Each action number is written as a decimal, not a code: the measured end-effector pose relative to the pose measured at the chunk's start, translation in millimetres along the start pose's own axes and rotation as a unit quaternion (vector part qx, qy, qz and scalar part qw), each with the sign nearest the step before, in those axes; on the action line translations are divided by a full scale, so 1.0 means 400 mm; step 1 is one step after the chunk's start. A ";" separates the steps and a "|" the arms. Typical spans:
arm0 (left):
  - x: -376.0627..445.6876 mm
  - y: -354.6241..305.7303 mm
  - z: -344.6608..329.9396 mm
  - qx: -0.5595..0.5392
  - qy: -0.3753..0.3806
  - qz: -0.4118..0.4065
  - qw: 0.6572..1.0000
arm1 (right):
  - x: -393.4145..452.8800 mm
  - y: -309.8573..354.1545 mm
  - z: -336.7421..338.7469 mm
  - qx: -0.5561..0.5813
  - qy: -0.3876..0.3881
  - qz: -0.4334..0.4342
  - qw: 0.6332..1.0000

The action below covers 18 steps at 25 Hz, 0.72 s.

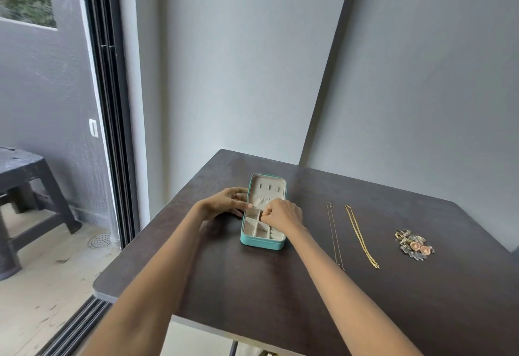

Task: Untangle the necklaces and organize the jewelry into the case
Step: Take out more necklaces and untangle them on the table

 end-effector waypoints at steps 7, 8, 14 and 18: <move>0.000 -0.002 -0.026 0.094 0.024 0.027 0.995 | -0.024 -0.055 0.008 0.370 -0.030 -0.113 0.921; -0.007 -0.010 -0.031 0.105 0.027 0.029 0.994 | -0.028 -0.062 0.014 0.435 -0.043 -0.128 0.890; -0.020 -0.017 -0.043 0.134 0.033 0.059 0.989 | -0.060 -0.042 0.037 0.540 0.016 -0.117 0.834; -0.024 -0.016 -0.043 0.149 0.020 0.066 0.986 | -0.075 -0.029 0.027 0.467 0.012 -0.110 0.878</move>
Point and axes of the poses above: each hand's wrist, its own x-axis towards the middle knuckle, its own z-axis out of the back of the hand, y = z × x, the point moved 5 cm from there along x, towards the middle knuckle, and after that the axes turned 4 degrees about -y, right-handed, at the moved point
